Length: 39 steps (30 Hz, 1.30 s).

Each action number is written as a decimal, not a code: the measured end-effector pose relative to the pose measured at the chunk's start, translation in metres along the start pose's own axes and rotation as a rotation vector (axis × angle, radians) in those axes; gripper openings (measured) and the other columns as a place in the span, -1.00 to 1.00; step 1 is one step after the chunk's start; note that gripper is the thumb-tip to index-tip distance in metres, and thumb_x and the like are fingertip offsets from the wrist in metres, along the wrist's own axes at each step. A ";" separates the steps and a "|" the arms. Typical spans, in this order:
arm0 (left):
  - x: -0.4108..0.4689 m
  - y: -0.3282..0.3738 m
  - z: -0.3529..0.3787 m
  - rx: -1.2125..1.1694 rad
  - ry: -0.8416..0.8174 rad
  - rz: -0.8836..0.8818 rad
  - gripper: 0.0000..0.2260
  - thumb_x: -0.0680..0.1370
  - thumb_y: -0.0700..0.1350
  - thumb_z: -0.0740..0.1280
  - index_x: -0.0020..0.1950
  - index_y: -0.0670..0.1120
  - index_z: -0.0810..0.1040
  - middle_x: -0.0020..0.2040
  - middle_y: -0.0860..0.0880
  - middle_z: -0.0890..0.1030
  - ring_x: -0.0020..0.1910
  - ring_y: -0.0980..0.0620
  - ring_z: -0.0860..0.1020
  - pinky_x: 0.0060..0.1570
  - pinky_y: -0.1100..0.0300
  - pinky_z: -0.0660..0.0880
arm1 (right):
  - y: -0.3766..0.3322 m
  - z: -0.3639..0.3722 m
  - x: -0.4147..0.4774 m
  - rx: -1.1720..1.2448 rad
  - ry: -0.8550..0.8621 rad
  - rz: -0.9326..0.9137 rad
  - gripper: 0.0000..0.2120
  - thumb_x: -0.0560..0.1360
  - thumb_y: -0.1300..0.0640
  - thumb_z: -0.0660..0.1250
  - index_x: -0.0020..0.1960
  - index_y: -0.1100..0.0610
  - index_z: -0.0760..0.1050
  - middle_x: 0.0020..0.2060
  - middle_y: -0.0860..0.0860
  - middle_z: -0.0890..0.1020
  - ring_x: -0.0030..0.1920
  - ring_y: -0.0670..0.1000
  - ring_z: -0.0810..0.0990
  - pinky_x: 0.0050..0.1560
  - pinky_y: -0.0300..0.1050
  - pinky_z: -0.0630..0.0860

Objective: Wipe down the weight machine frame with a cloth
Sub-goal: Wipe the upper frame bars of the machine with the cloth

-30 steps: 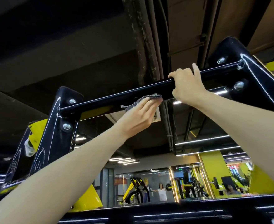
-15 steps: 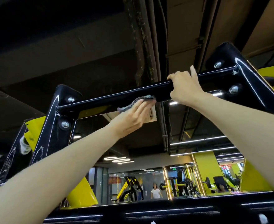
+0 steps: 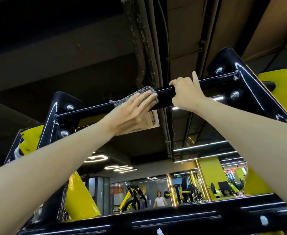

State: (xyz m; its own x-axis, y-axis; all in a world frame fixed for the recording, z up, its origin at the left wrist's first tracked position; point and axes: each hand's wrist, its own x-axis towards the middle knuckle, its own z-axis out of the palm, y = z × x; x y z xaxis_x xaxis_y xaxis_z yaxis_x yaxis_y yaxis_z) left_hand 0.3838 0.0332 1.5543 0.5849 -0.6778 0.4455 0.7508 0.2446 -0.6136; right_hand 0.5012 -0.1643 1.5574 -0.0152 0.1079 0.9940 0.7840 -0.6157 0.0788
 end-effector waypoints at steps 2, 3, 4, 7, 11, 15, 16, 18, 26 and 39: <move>-0.006 -0.004 0.003 -0.047 0.005 0.025 -0.53 0.62 -0.32 -0.09 0.54 -0.29 -0.09 0.54 -0.29 -0.03 0.52 -0.25 0.03 0.47 -0.08 0.16 | 0.001 -0.006 0.002 0.012 -0.060 0.007 -0.53 0.47 0.24 0.23 0.39 0.14 0.39 0.16 0.10 0.55 0.29 0.15 0.42 0.49 0.11 -0.27; -0.001 -0.001 0.001 -0.060 0.018 0.021 -0.52 0.61 -0.32 -0.10 0.54 -0.29 -0.07 0.54 -0.28 -0.02 0.52 -0.24 0.04 0.47 -0.07 0.16 | 0.001 -0.008 0.002 0.020 -0.078 0.015 -0.52 0.47 0.25 0.21 0.40 0.13 0.38 0.16 0.10 0.55 0.30 0.15 0.41 0.49 0.11 -0.27; 0.007 0.004 -0.003 -0.068 0.025 0.014 -0.52 0.60 -0.32 -0.16 0.54 -0.28 -0.04 0.54 -0.27 0.00 0.52 -0.23 0.06 0.47 -0.07 0.17 | 0.002 -0.009 0.002 0.029 -0.085 0.023 -0.50 0.47 0.26 0.21 0.41 0.12 0.37 0.15 0.10 0.56 0.31 0.14 0.40 0.49 0.10 -0.27; 0.029 0.024 -0.015 -0.066 0.068 -0.039 -0.48 0.56 -0.35 -0.33 0.52 -0.27 0.03 0.54 -0.23 0.08 0.51 -0.20 0.11 0.46 -0.05 0.18 | 0.002 -0.008 -0.001 0.020 -0.044 0.020 -0.48 0.46 0.27 0.23 0.42 0.12 0.35 0.17 0.09 0.56 0.33 0.13 0.40 0.50 0.08 -0.24; -0.007 0.014 0.007 -0.094 0.054 -0.110 -0.50 0.60 -0.33 0.00 0.55 -0.25 -0.03 0.55 -0.27 -0.02 0.53 -0.23 0.02 0.48 -0.10 0.12 | 0.003 -0.002 0.001 0.016 -0.002 0.003 -0.48 0.46 0.27 0.26 0.42 0.13 0.36 0.21 0.10 0.53 0.32 0.15 0.40 0.50 0.09 -0.23; -0.089 0.004 0.020 -0.171 -0.031 -0.237 -0.55 0.61 -0.39 -0.09 0.52 -0.30 0.05 0.53 -0.30 0.07 0.50 -0.26 0.12 0.48 -0.08 -0.11 | 0.004 0.003 0.000 -0.018 0.030 0.003 -0.48 0.45 0.26 0.29 0.40 0.13 0.38 0.19 0.10 0.54 0.30 0.15 0.42 0.50 0.10 -0.19; -0.095 0.005 0.021 -0.216 -0.052 -0.262 -0.54 0.59 -0.39 -0.06 0.51 -0.30 0.05 0.52 -0.30 0.08 0.50 -0.27 0.12 0.49 -0.09 -0.10 | 0.004 0.005 0.000 -0.025 0.050 0.008 -0.49 0.44 0.26 0.29 0.39 0.14 0.39 0.18 0.10 0.54 0.29 0.16 0.42 0.51 0.11 -0.18; -0.081 0.013 0.018 -0.237 -0.036 -0.295 -0.51 0.58 -0.38 0.04 0.52 -0.30 0.03 0.52 -0.31 0.07 0.50 -0.27 0.11 0.49 -0.14 0.07 | 0.001 0.007 0.001 -0.030 0.060 0.026 -0.50 0.44 0.26 0.29 0.38 0.15 0.40 0.16 0.11 0.55 0.28 0.17 0.42 0.51 0.12 -0.17; -0.046 0.020 0.018 -0.241 -0.018 -0.256 -0.44 0.57 -0.32 0.13 0.54 -0.25 0.01 0.55 -0.27 0.02 0.53 -0.21 0.05 0.47 -0.10 0.15 | -0.003 0.001 0.002 -0.039 -0.059 0.043 -0.48 0.45 0.28 0.23 0.41 0.15 0.36 0.19 0.12 0.53 0.33 0.18 0.39 0.47 0.12 -0.30; -0.049 0.001 0.005 -0.208 -0.252 -0.204 -0.16 0.52 -0.30 0.23 0.52 -0.11 -0.38 0.53 -0.15 -0.35 0.52 -0.15 -0.28 0.44 -0.05 -0.29 | 0.042 -0.012 -0.044 -0.310 -0.150 -0.029 -0.11 0.48 0.18 0.24 0.55 0.19 -0.33 0.52 0.15 -0.32 0.53 0.14 -0.33 0.45 0.18 -0.32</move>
State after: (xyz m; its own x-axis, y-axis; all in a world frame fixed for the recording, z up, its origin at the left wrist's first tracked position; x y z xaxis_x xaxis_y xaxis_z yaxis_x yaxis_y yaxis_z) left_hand 0.3578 0.0705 1.5352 0.5060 -0.5003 0.7026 0.7965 -0.0416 -0.6032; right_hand 0.5278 -0.2040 1.5178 0.0746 0.2283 0.9707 0.5585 -0.8160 0.1491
